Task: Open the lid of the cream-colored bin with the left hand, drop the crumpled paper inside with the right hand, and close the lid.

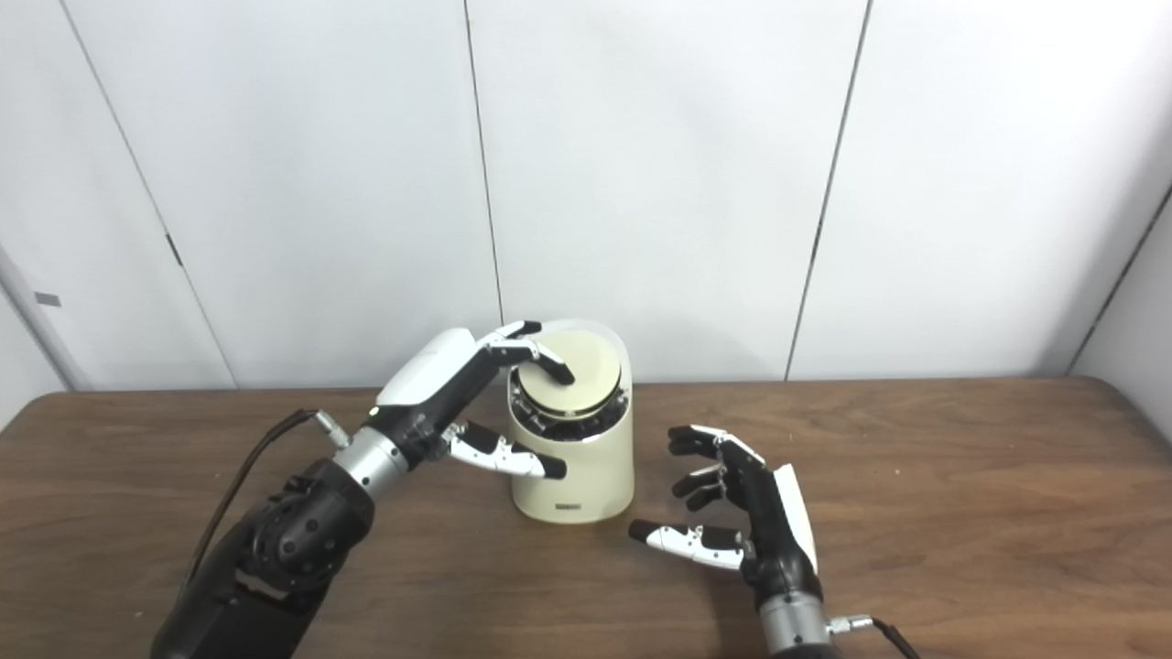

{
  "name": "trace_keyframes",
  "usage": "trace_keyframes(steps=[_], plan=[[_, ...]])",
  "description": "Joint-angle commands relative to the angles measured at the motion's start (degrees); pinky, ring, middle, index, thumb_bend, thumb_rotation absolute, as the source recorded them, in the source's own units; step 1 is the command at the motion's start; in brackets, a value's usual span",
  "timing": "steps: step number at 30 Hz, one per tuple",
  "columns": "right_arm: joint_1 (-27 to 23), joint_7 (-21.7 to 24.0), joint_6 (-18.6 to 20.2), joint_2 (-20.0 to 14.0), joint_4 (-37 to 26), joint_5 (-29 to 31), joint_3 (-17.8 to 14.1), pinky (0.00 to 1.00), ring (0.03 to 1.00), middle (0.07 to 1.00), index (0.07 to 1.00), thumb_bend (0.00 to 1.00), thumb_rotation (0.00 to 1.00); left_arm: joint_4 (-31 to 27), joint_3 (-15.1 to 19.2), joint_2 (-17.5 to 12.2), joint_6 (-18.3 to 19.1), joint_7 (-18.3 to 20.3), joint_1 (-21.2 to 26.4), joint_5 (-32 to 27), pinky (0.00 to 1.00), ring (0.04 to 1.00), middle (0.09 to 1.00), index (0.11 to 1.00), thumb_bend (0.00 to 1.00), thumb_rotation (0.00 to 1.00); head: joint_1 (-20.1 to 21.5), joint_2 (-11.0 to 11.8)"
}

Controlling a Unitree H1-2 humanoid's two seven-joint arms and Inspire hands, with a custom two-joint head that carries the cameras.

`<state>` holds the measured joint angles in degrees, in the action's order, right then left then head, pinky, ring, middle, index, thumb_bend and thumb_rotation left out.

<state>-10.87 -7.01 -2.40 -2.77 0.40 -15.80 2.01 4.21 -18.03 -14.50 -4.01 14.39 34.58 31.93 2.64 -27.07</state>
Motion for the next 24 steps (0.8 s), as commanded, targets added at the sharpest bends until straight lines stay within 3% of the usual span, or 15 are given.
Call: trace_keyframes(steps=[1, 6, 14, 24], plan=[[-1.9, -0.1, -0.6, 0.1, -2.3, -0.1, 0.0, 0.44, 0.512, 0.688, 0.684, 0.78, 0.04, -1.1, -0.7, -1.2, -1.8, -0.9, 2.3, 2.8, 0.96, 0.947, 0.733, 0.710, 0.92, 0.24, 0.0, -0.1], [-1.8, 0.1, -0.4, 0.0, -2.6, 0.2, -0.1, 0.44, 0.519, 0.692, 0.685, 0.78, 0.06, -0.9, -2.9, -2.5, -2.7, -1.6, 2.8, 8.9, 1.00, 0.924, 0.705, 0.685, 0.94, 0.25, -0.1, -0.4], [-1.7, 0.0, -0.3, -0.2, -3.1, -0.6, 0.0, 0.44, 0.511, 0.687, 0.685, 0.77, 0.07, -0.9, -4.7, -3.3, -0.8, 0.4, 3.0, 14.0, 1.00, 0.906, 0.686, 0.667, 0.94, 0.30, -0.2, -0.9], [-1.5, 0.5, 0.9, 0.0, -4.2, -0.1, -0.1, 0.41, 0.523, 0.694, 0.684, 0.76, 0.07, -0.8, -6.6, -4.1, 0.4, 4.5, 3.5, 15.7, 1.00, 0.850, 0.671, 0.644, 0.94, 0.32, -0.1, -1.1]])
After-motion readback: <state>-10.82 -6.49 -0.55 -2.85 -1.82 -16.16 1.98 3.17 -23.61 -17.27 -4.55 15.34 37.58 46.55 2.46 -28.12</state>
